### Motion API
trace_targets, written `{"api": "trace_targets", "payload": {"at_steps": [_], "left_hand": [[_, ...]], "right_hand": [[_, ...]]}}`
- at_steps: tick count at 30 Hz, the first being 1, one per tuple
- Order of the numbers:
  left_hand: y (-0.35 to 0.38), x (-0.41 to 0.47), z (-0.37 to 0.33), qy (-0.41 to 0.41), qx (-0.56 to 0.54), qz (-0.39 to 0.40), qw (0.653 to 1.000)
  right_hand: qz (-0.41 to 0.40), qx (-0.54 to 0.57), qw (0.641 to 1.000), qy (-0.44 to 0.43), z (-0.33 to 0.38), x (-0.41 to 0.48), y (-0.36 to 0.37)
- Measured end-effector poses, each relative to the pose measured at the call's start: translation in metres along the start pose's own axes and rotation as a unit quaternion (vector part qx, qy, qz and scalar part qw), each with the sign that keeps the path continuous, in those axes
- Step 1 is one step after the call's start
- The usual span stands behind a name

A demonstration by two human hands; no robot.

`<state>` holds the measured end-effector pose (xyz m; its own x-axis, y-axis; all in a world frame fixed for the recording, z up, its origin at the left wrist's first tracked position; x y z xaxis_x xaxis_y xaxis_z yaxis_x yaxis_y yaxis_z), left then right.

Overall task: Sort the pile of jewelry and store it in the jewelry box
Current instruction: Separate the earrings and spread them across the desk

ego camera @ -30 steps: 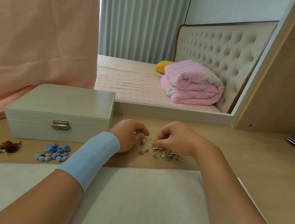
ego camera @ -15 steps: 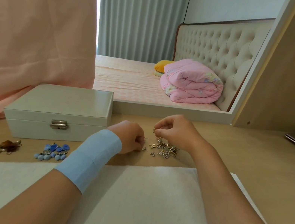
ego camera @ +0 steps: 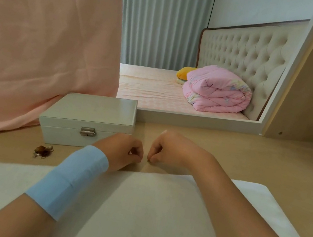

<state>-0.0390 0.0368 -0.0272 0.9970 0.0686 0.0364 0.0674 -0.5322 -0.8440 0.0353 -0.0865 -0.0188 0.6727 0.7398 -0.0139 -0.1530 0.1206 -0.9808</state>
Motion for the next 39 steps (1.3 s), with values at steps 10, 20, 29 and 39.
{"api": "trace_targets", "payload": {"at_steps": [10,20,29,39], "left_hand": [[0.002,-0.003,0.012,0.008,-0.024,0.003,1.000],[0.004,0.000,0.019,0.013,-0.038,-0.007,0.999],[0.004,0.008,-0.014,0.076,-0.084,-0.068,0.991],[0.038,0.054,-0.043,0.017,-0.032,-0.029,0.999]], "right_hand": [[-0.001,-0.043,0.999,0.010,0.005,-0.003,0.003],[-0.007,-0.017,1.000,0.011,0.001,0.003,0.002],[0.002,-0.017,0.997,0.069,-0.057,-0.003,-0.024],[0.074,-0.007,0.994,0.075,-0.066,-0.006,-0.015]]}}
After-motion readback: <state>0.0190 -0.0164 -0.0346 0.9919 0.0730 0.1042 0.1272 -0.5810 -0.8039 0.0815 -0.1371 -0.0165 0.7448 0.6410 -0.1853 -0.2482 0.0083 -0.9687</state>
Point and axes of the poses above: each hand's wrist, its own x-axis towards the middle knuckle, its own y-axis out of the palm, z = x × y, the point moved 6 cm from there along x, towards the middle knuckle, and after that the axes turned 15 degrees about -x, right-handed, at the moved point
